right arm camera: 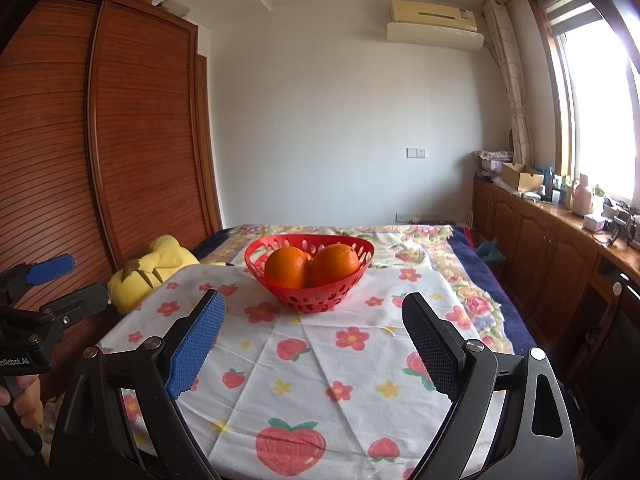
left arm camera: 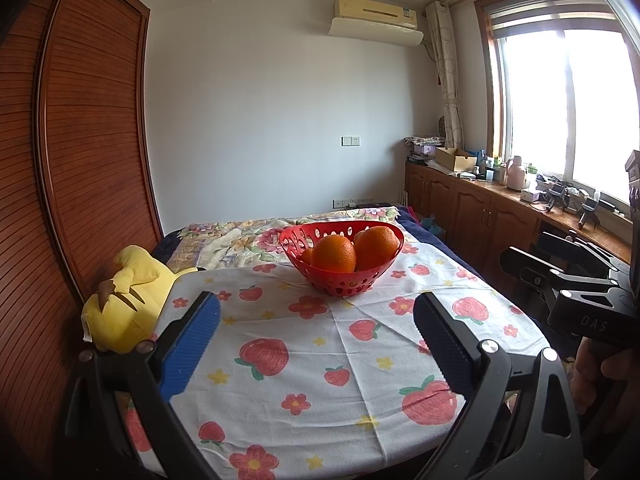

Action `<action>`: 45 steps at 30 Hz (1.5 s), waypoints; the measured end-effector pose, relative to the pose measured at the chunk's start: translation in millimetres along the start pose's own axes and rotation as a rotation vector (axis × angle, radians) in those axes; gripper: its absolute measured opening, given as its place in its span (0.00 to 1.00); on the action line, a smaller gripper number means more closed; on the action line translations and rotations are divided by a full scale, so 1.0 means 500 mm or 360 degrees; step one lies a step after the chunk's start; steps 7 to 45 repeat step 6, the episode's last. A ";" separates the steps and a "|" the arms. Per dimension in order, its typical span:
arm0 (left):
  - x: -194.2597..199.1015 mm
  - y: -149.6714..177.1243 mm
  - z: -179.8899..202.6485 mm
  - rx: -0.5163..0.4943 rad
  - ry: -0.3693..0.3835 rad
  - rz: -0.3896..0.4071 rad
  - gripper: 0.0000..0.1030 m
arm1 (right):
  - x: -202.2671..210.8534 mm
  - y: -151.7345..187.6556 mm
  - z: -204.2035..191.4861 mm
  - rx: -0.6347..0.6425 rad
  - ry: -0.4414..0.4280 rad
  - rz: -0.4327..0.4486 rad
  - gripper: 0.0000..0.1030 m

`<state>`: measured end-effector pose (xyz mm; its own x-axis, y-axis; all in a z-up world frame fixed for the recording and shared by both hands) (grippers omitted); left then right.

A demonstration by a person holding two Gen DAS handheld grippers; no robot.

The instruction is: Organize fruits

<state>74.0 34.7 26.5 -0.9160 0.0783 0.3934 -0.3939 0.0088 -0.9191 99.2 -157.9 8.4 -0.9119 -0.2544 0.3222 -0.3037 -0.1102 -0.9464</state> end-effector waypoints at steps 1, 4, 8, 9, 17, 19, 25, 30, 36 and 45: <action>0.000 0.000 0.000 0.0000 0.0000 0.0000 0.95 | 0.000 0.000 0.000 0.0000 0.0001 0.0000 0.89; 0.000 0.000 0.000 0.0001 0.0000 0.0000 0.95 | 0.000 0.000 0.000 0.0002 0.0002 0.0000 0.89; 0.000 -0.001 0.000 0.0003 0.0000 -0.0001 0.95 | -0.001 -0.001 0.001 0.0000 0.0003 -0.0001 0.89; 0.000 -0.001 0.000 0.0003 0.0000 -0.0001 0.95 | -0.001 -0.001 0.001 0.0000 0.0003 -0.0001 0.89; 0.000 -0.001 0.000 0.0003 0.0000 -0.0001 0.95 | -0.001 -0.001 0.001 0.0000 0.0003 -0.0001 0.89; 0.000 -0.001 0.000 0.0003 0.0000 -0.0001 0.95 | -0.001 -0.001 0.001 0.0000 0.0003 -0.0001 0.89; 0.000 -0.001 0.000 0.0003 0.0000 -0.0001 0.95 | -0.001 -0.001 0.001 0.0000 0.0003 -0.0001 0.89; 0.000 -0.001 0.000 0.0003 0.0000 -0.0001 0.95 | -0.001 -0.001 0.001 0.0000 0.0003 -0.0001 0.89; 0.000 -0.001 0.000 0.0003 0.0000 -0.0001 0.95 | -0.001 -0.001 0.001 0.0000 0.0003 -0.0001 0.89; 0.000 -0.001 0.000 0.0003 0.0000 -0.0001 0.95 | -0.001 -0.001 0.001 0.0000 0.0003 -0.0001 0.89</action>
Point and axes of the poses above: each gripper's, at about its wrist camera, not at the fingertips, and x roughly against the way its jaws point, z to its right, y to its underside, the point moved 3 cm from there along -x, roughly the way its jaws point, and after that the axes turned 2 degrees about x, right-handed, at the moved point
